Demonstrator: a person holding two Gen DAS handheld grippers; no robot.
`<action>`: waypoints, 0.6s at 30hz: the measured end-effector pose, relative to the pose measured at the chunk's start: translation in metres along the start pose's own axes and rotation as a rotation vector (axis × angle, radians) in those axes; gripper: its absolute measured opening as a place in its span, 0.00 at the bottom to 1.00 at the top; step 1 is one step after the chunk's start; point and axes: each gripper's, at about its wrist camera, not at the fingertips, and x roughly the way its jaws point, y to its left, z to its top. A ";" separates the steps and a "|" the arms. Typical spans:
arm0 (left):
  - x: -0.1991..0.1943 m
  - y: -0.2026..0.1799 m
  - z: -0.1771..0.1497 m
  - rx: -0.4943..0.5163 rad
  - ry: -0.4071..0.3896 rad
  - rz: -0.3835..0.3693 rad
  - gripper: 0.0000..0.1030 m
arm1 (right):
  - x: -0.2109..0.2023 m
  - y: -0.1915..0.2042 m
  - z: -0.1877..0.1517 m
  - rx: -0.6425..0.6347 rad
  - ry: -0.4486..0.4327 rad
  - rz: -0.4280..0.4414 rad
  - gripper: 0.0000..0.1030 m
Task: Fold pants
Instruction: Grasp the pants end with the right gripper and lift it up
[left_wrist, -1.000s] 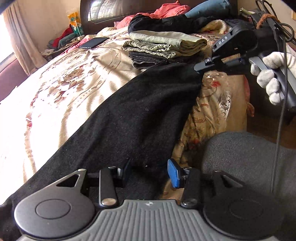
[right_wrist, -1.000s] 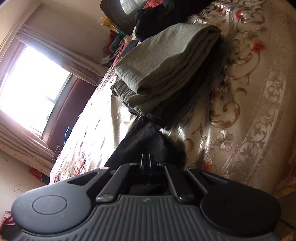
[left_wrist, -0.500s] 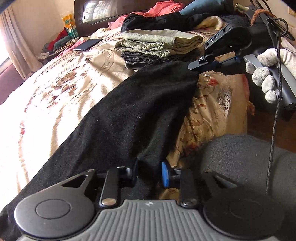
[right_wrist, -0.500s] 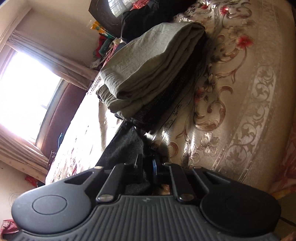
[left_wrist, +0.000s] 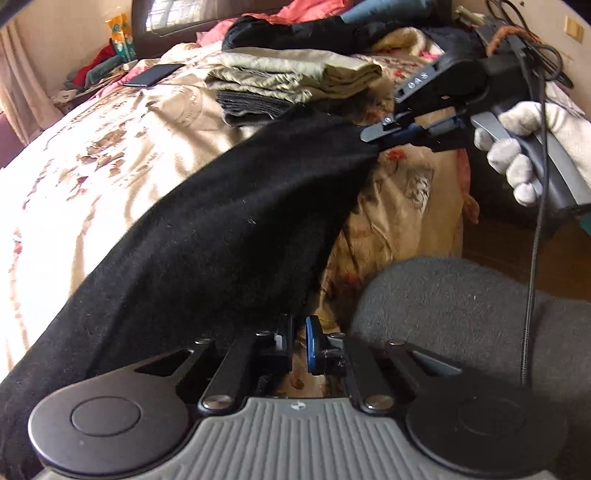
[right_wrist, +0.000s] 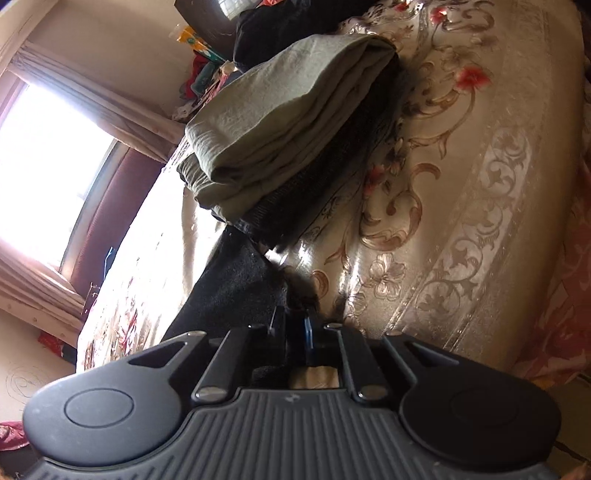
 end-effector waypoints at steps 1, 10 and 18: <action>-0.003 0.000 0.000 0.012 -0.010 0.025 0.26 | -0.003 0.003 0.001 -0.012 0.002 0.013 0.16; 0.015 -0.015 0.003 0.111 -0.017 0.147 0.35 | -0.007 0.014 0.003 0.005 -0.017 0.055 0.05; -0.017 -0.006 0.015 0.043 -0.079 0.065 0.19 | -0.031 0.025 0.014 -0.043 -0.064 0.108 0.05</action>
